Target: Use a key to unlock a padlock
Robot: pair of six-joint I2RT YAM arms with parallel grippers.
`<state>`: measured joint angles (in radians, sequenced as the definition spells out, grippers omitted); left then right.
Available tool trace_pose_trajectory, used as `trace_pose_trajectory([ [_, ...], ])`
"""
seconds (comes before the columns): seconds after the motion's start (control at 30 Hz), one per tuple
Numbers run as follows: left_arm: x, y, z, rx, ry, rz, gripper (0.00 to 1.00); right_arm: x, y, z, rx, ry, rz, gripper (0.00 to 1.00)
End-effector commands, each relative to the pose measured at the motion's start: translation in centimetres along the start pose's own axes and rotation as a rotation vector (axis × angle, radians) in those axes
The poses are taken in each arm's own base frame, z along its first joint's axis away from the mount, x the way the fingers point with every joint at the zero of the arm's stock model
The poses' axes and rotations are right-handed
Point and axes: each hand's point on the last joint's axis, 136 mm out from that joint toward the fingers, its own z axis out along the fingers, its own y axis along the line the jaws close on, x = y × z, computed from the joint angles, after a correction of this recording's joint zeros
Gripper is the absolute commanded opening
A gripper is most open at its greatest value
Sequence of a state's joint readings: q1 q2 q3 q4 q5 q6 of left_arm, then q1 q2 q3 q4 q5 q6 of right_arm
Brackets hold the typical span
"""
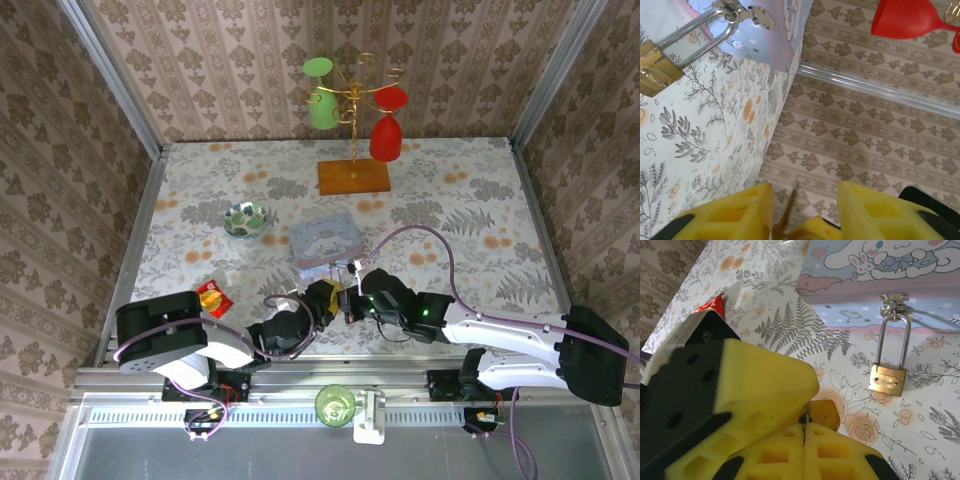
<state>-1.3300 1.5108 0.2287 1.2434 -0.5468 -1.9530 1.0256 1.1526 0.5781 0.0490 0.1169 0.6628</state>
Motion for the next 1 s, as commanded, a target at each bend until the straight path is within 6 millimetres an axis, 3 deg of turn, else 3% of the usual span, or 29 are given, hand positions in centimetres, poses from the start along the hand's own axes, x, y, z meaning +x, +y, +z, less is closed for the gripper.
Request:
trace_pose_trajectory([
  [0.0,0.7,-0.3,0.2,0.02,0.022,-0.003,0.31,0.2,0.3,-0.2,-0.02,0.001,0.01,0.0],
  [0.27,-0.1,-0.6,-0.1,0.03,-0.01,0.055,0.18,0.1,0.0,-0.8,-0.01,-0.012,0.009,0.0],
  [0.37,-0.1,0.1,0.0,0.011,-0.007,0.06,0.04,0.1,-0.1,-0.9,-0.011,-0.013,0.009,0.0],
  [0.6,-0.7,-0.1,-0.3,0.008,-0.027,0.193,0.0,-0.1,-0.1,-1.6,-0.017,-0.022,0.008,0.0],
  [0.63,-0.8,-0.1,-0.3,-0.009,-0.024,0.229,0.0,-0.1,0.1,-1.9,-0.044,-0.018,-0.003,0.14],
  [0.67,-0.7,-0.2,-0.3,-0.025,-0.016,0.282,0.0,-0.1,0.8,-2.2,-0.11,0.002,-0.025,0.44],
  [0.7,-0.5,-0.4,-0.1,-0.035,-0.003,0.334,0.0,-0.1,1.1,-2.6,-0.173,0.036,-0.046,0.63],
  [0.77,0.2,-0.9,0.3,-0.083,0.04,0.459,0.0,-0.3,1.2,-4.2,-0.294,0.098,-0.054,0.8],
  [0.8,1.1,-1.8,0.6,-0.082,0.086,0.557,0.0,-0.9,0.9,-5.0,-0.338,0.084,-0.044,0.84],
  [0.87,1.9,-2.2,0.8,-0.143,0.137,0.701,0.0,-2.0,0.6,-6.4,-0.41,0.046,-0.022,0.84],
  [0.97,2.9,-4.5,0.5,-0.14,0.172,0.928,0.0,-2.8,1.0,-7.8,-0.47,0.008,-0.057,0.83],
])
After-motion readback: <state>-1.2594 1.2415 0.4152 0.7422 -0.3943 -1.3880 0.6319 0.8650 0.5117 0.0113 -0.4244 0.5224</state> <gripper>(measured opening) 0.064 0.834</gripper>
